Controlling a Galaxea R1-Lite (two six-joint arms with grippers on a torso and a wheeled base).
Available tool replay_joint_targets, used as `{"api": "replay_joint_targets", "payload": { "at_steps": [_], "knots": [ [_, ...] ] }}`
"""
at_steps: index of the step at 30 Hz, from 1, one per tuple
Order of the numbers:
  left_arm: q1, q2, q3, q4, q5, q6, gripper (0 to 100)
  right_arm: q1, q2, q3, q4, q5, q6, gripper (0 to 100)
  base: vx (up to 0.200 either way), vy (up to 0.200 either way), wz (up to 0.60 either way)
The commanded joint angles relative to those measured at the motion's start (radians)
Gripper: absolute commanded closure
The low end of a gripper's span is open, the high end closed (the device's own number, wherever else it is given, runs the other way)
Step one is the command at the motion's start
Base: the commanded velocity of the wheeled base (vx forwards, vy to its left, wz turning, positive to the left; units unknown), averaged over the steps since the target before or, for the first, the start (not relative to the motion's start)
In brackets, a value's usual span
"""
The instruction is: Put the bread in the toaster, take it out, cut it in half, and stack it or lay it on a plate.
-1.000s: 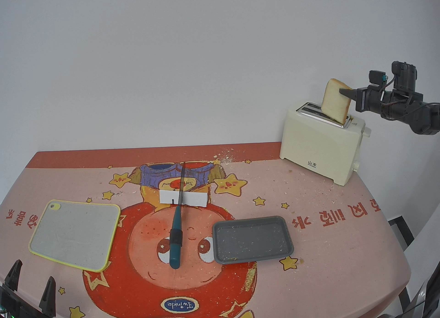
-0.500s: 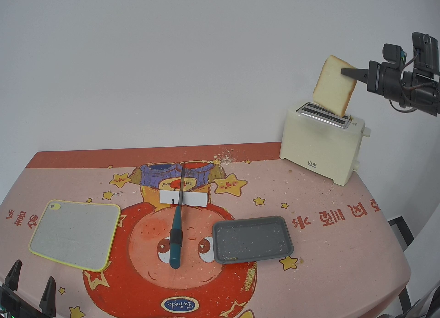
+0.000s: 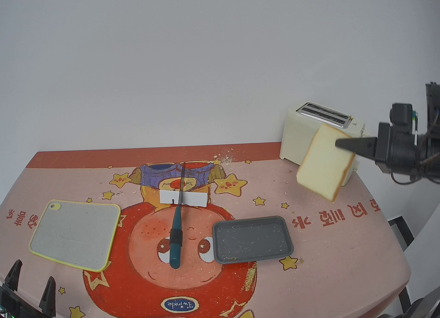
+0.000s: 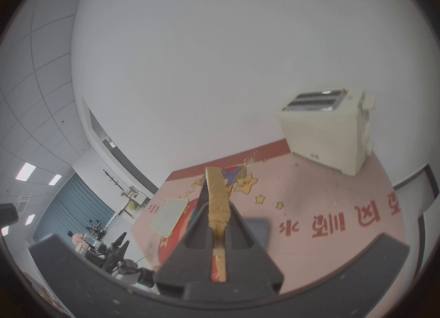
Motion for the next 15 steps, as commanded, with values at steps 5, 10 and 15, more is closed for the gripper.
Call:
{"api": "replay_joint_targets", "payload": {
  "at_steps": [5, 10, 15],
  "knots": [
    [0.000, 0.000, 0.018, 0.001, -0.001, 0.001, 0, 0.099, -0.162, 0.166, -0.005, 0.005, 0.063, 100, 0.000, 0.000, 0.00],
    [0.000, 0.001, 0.018, 0.000, 0.003, -0.005, 0, 0.100, -0.156, 0.172, -0.003, 0.002, 0.055, 100, 0.000, 0.000, 0.00],
    [0.000, 0.000, 0.018, 0.000, 0.003, -0.005, 0, 0.155, -0.096, 0.172, -0.005, 0.003, 0.065, 100, 0.000, 0.000, 0.00]
  ]
}}
